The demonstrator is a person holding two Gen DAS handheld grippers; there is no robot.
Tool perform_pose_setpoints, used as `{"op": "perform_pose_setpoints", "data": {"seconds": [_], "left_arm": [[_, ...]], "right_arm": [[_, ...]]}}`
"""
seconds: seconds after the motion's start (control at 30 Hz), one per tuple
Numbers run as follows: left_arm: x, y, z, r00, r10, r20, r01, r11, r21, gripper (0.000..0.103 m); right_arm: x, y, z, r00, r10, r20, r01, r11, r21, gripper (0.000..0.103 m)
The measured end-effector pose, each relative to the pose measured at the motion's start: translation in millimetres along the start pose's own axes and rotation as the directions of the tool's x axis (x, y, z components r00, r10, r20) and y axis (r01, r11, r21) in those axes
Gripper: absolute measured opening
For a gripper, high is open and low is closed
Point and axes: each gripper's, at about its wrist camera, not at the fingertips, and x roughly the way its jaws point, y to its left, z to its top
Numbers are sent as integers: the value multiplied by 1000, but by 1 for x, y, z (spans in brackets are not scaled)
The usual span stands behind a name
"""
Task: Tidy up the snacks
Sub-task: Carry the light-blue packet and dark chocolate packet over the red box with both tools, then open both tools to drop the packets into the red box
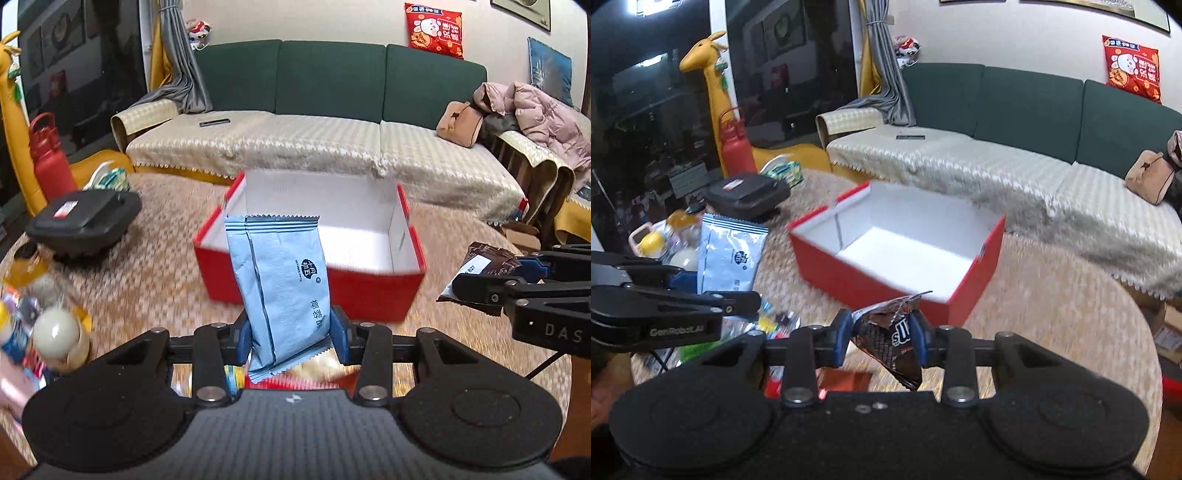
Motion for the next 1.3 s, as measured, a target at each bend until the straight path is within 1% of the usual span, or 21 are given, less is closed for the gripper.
{"op": "perform_pose_setpoints", "data": {"seconds": [0.23,0.37,0.53,0.77,0.93,1.2,1.3], "left_arm": [[42,6,48,1000,-9,-13,9,1000,29,41],[73,8,67,999,-16,-51,18,999,38,41],[113,12,80,993,-14,-114,18,999,30,41],[161,11,82,981,-6,-192,12,1000,26,41],[186,5,74,969,15,-246,0,998,63,41],[205,-4,62,951,29,-308,0,995,96,41],[202,-6,61,953,32,-300,0,994,106,41]], "right_arm": [[38,-17,29,999,-34,-9,33,999,-29,33],[65,-23,41,998,-46,-31,45,998,-44,33],[101,-27,46,996,-54,-77,49,997,-65,33],[142,-32,43,988,-59,-146,47,995,-86,33],[161,-32,37,980,-76,-182,59,994,-94,33],[176,-33,32,971,-84,-225,64,994,-94,34],[175,-36,32,972,-73,-223,56,995,-82,34]]}}
